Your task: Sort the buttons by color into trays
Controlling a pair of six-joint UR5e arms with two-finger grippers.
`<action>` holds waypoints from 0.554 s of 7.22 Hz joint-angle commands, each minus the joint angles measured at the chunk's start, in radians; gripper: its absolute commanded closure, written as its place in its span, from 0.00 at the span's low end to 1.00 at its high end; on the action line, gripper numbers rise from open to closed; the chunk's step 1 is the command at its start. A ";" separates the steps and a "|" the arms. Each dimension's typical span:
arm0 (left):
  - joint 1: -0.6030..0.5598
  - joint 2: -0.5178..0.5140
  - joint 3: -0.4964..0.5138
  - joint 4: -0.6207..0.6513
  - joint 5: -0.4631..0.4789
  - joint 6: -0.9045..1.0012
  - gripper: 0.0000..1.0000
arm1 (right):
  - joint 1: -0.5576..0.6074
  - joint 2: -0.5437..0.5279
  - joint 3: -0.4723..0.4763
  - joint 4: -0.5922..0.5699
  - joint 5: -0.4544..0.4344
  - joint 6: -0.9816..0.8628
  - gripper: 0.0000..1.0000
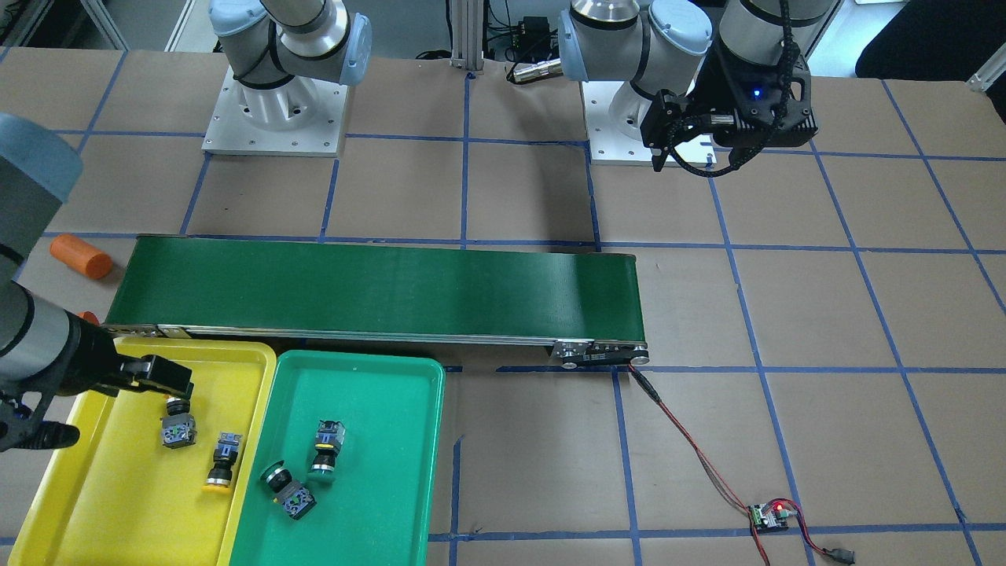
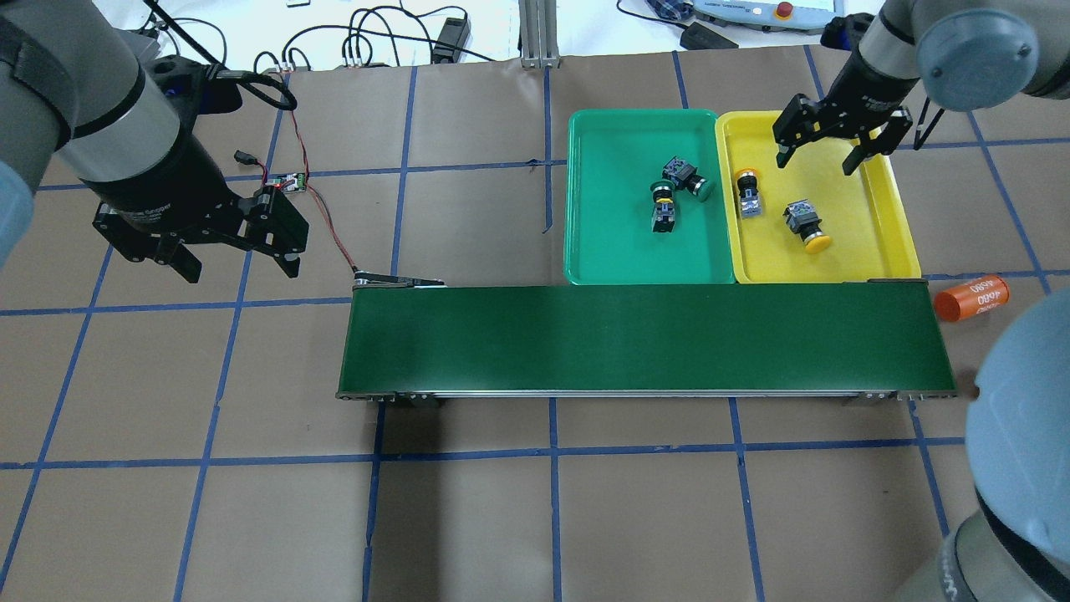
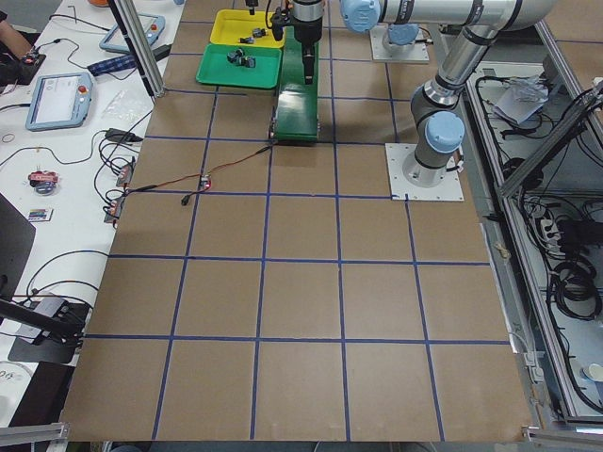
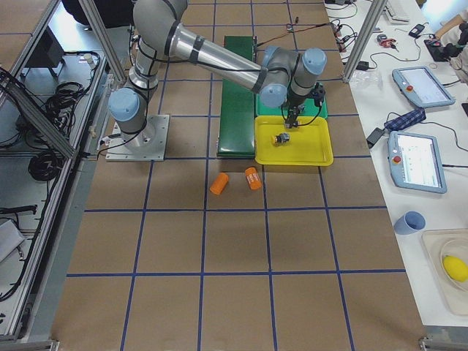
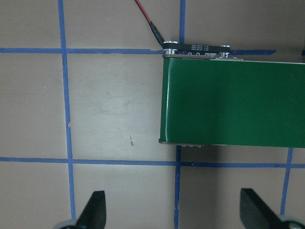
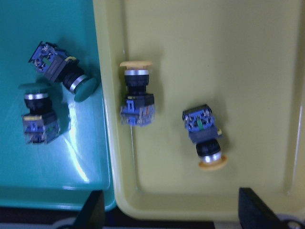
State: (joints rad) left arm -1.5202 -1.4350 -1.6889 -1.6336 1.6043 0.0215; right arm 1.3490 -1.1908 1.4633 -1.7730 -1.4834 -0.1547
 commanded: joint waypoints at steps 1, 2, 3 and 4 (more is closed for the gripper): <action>0.000 -0.004 -0.002 0.000 0.000 0.002 0.00 | 0.079 -0.331 0.149 0.085 -0.107 0.009 0.00; 0.002 -0.002 -0.002 0.001 -0.001 0.002 0.00 | 0.125 -0.490 0.295 0.095 -0.106 0.058 0.00; 0.002 -0.001 -0.002 0.001 -0.001 0.000 0.00 | 0.146 -0.506 0.301 0.026 -0.110 0.079 0.00; 0.002 0.002 0.000 0.003 -0.001 0.000 0.00 | 0.157 -0.428 0.204 0.065 -0.136 0.090 0.00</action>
State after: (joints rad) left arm -1.5189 -1.4355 -1.6900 -1.6319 1.6032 0.0219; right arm 1.4838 -1.6464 1.7171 -1.7179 -1.5965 -0.0855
